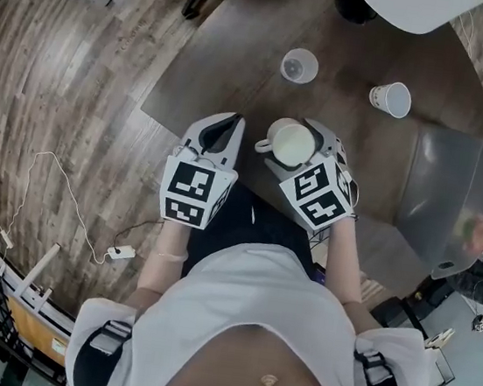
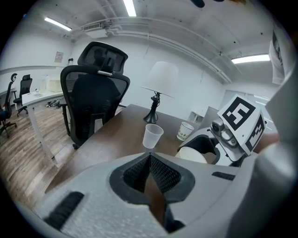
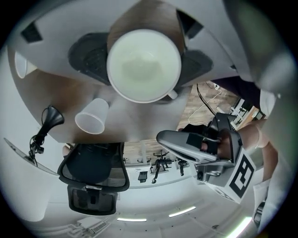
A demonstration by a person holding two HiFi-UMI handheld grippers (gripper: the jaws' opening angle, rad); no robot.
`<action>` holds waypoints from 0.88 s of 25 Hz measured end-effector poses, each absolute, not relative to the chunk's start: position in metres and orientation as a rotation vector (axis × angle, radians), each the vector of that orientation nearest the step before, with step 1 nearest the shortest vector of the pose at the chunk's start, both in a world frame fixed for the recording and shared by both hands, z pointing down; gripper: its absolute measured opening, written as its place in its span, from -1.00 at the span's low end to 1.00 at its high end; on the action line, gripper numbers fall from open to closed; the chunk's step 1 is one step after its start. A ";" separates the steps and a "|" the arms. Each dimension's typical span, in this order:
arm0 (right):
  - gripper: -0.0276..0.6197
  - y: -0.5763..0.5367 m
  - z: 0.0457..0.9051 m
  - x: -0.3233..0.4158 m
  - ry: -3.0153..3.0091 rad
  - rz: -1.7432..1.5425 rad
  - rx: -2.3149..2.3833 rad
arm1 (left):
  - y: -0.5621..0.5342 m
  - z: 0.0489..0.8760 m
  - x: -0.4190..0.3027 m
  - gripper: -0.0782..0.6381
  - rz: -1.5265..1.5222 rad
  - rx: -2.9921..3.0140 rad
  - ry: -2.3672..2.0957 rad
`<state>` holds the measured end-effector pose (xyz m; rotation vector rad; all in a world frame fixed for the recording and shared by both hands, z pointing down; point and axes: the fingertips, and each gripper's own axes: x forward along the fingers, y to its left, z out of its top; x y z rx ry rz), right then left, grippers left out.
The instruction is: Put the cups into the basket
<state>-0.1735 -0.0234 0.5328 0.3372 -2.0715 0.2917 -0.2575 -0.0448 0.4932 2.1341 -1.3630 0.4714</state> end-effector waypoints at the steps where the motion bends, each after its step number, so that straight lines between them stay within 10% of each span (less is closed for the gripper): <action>1: 0.33 -0.021 0.533 -0.174 -2.066 0.298 0.327 | -0.044 0.495 -0.258 -0.75 0.470 2.130 -1.355; 22: 0.37 -0.019 0.533 -0.176 -2.004 0.369 0.336 | -0.066 0.490 -0.237 -0.75 0.479 2.223 -1.195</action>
